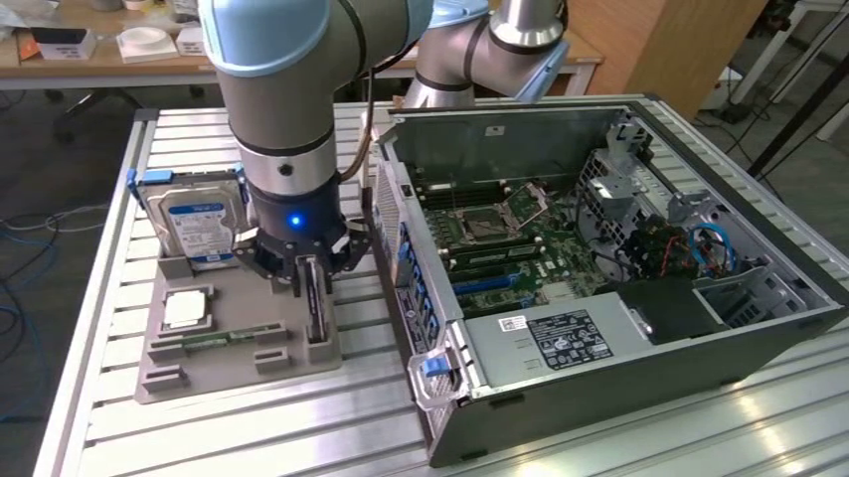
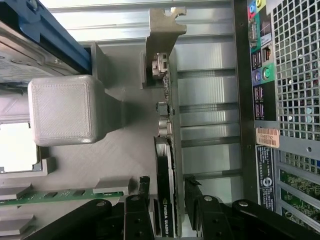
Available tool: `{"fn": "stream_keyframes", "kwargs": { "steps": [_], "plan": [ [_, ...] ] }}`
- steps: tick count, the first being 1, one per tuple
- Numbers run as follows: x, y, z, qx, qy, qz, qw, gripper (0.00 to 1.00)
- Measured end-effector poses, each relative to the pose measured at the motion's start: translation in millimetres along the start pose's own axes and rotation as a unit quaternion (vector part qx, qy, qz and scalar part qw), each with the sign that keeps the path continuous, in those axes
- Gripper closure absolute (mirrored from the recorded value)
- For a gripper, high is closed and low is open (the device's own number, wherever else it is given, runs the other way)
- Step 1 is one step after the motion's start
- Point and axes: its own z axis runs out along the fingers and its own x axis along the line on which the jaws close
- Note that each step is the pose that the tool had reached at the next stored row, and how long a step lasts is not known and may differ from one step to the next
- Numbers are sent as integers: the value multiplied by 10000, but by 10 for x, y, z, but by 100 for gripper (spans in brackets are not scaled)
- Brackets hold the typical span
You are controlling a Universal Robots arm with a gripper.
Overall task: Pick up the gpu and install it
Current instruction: 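Pick up the gpu and move the gpu toward the slot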
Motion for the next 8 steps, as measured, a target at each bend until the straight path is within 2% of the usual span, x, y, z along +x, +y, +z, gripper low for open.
{"fn": "stream_keyframes", "kwargs": {
  "steps": [2, 5, 8],
  "plan": [
    [1, 4, 1, 1, 2, 1, 10000, 58],
    [9, 88, 16, 0, 2, 3, 10000, 58],
    [11, 100, 18, 0, 2, 2, 10000, 58]
  ]
}}
